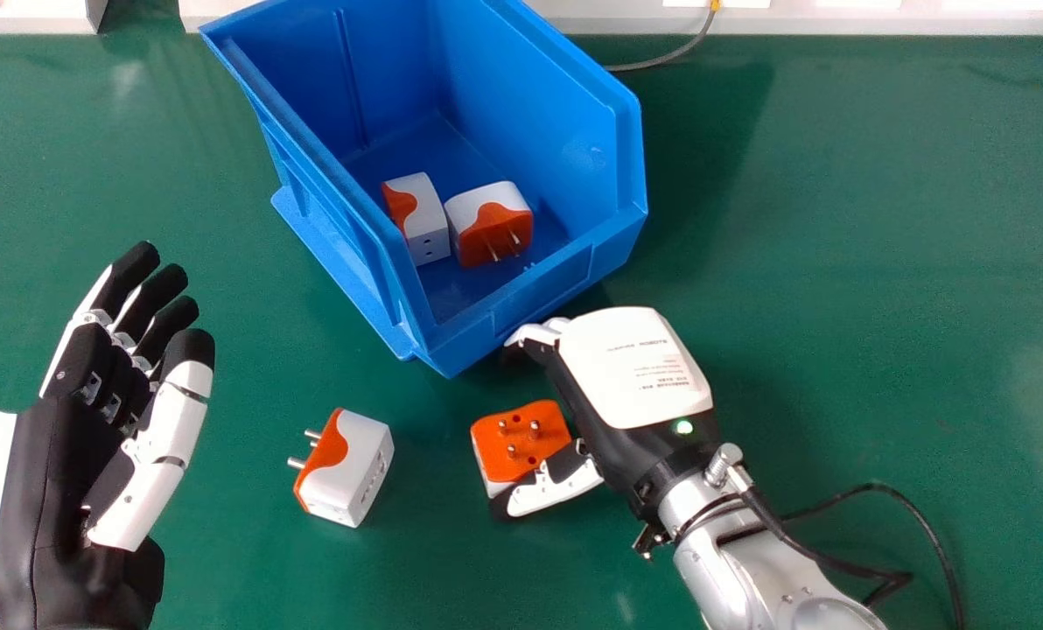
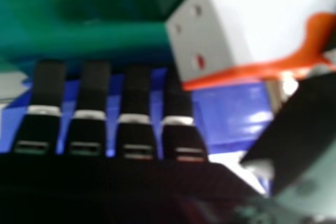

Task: Pick all objects and put in blue box

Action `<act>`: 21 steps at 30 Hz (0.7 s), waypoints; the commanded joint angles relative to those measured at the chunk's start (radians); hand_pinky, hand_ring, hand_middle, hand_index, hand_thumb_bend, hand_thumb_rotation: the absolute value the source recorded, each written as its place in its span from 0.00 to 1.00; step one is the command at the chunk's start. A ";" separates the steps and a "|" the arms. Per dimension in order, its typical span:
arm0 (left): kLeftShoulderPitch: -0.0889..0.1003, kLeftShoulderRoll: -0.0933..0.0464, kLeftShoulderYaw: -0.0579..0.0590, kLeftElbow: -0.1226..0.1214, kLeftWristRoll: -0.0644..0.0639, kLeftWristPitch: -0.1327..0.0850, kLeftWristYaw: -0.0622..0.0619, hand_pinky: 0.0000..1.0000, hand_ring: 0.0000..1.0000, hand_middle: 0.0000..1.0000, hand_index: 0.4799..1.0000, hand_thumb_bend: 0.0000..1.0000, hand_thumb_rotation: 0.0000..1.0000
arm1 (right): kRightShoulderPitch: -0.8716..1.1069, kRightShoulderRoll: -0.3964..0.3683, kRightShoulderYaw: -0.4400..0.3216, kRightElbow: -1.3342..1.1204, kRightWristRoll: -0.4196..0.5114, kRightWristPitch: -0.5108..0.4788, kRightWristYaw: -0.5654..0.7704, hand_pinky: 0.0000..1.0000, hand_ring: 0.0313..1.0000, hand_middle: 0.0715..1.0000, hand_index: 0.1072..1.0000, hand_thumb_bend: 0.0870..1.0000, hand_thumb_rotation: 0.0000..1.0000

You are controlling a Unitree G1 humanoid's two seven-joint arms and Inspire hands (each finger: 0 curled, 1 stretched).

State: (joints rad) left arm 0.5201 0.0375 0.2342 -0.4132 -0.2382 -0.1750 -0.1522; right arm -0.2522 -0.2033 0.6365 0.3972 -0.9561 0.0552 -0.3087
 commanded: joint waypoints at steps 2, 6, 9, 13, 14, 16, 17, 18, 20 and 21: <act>-0.001 0.007 0.006 -0.021 -0.016 -0.008 -0.007 0.87 0.88 0.88 0.76 0.35 0.36 | 0.016 -0.016 0.012 0.016 -0.015 0.021 0.027 0.60 0.67 0.68 0.62 0.77 0.18; 0.001 0.012 0.007 -0.023 -0.012 -0.003 -0.008 0.87 0.88 0.88 0.76 0.36 0.36 | 0.021 -0.021 0.011 -0.007 -0.008 0.025 0.043 0.56 0.63 0.65 0.59 0.72 0.09; 0.006 0.013 0.008 -0.031 -0.019 0.002 -0.007 0.87 0.88 0.89 0.77 0.37 0.37 | 0.038 -0.024 0.004 -0.057 0.007 0.044 0.101 0.51 0.58 0.60 0.57 0.68 0.05; 0.012 0.017 0.011 -0.033 -0.026 0.000 -0.012 0.87 0.88 0.89 0.77 0.37 0.37 | 0.072 -0.034 -0.002 -0.173 0.002 0.098 0.221 0.48 0.54 0.57 0.55 0.63 0.04; 0.015 0.018 0.012 -0.033 -0.028 0.000 -0.014 0.87 0.88 0.89 0.76 0.38 0.38 | 0.081 -0.038 -0.003 -0.200 -0.003 0.109 0.241 0.45 0.50 0.54 0.54 0.60 0.03; 0.017 0.020 0.014 -0.033 -0.030 0.000 -0.016 0.87 0.88 0.89 0.76 0.38 0.38 | 0.095 -0.043 -0.006 -0.250 -0.005 0.131 0.289 0.42 0.47 0.51 0.53 0.57 0.02; 0.017 0.019 0.015 -0.031 -0.034 0.000 -0.017 0.87 0.88 0.89 0.76 0.38 0.38 | 0.101 -0.043 -0.009 -0.272 -0.003 0.144 0.313 0.42 0.47 0.51 0.53 0.57 0.02; 0.017 0.018 0.015 -0.031 -0.035 0.000 -0.019 0.87 0.88 0.88 0.76 0.39 0.39 | 0.107 -0.043 -0.013 -0.291 0.002 0.150 0.328 0.39 0.44 0.49 0.52 0.55 0.02; 0.017 0.017 0.016 -0.030 -0.035 -0.001 -0.020 0.87 0.88 0.88 0.76 0.39 0.39 | 0.113 -0.044 -0.017 -0.320 0.000 0.164 0.352 0.36 0.42 0.48 0.52 0.53 0.02; 0.017 0.017 0.015 -0.030 -0.032 -0.001 -0.017 0.87 0.88 0.88 0.76 0.40 0.39 | 0.113 -0.047 -0.016 -0.330 -0.005 0.168 0.359 0.34 0.40 0.47 0.51 0.52 0.01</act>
State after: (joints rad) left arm 0.5302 0.0505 0.2428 -0.4171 -0.2699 -0.1661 -0.1700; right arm -0.1631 -0.2306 0.6297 0.0845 -0.9472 0.2050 0.0269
